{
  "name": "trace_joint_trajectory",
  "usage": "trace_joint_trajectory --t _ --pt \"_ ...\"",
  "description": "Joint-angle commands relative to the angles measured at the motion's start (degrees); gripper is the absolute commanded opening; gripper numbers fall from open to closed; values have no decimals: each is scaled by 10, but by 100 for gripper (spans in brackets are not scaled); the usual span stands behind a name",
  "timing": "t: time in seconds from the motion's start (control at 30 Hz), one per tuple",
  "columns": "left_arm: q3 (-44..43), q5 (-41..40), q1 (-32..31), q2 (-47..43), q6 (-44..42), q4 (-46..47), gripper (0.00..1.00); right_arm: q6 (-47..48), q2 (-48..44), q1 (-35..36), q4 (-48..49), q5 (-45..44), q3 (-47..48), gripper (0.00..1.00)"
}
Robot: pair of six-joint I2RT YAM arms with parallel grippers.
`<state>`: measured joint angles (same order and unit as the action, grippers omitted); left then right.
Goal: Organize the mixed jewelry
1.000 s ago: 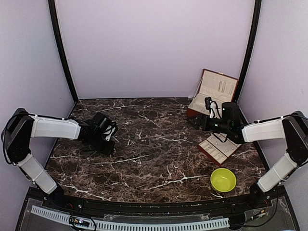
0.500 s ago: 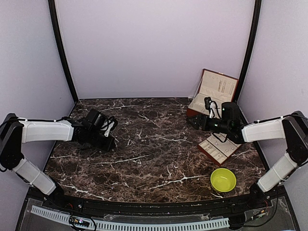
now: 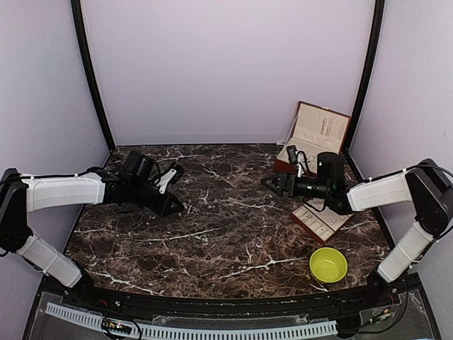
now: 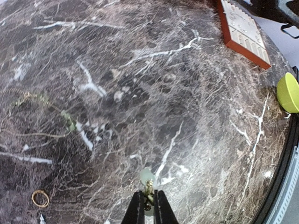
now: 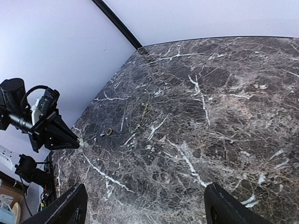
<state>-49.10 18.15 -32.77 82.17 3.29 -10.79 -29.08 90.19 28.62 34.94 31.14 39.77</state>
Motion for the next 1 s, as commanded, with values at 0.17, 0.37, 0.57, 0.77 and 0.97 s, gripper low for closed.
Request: trace_joint_trajectory --t 0.17,0.37,0.57,0.77,0.97 --pt "-92 128 -21 36 -60 27 6 -26 -8 5 43 109 26 87" --pt "-149 186 -37 61 -61 30 6 -15 -35 5 -2 170 54 87" --pt "-179 229 -41 63 -59 36 6 -29 -57 7 10 208 63 87" --pt "-172 243 -41 67 -65 35 6 -35 -34 29 33 217 66 83" --pt "-164 245 -41 64 -79 20 6 -62 6 52 82 243 75 78"
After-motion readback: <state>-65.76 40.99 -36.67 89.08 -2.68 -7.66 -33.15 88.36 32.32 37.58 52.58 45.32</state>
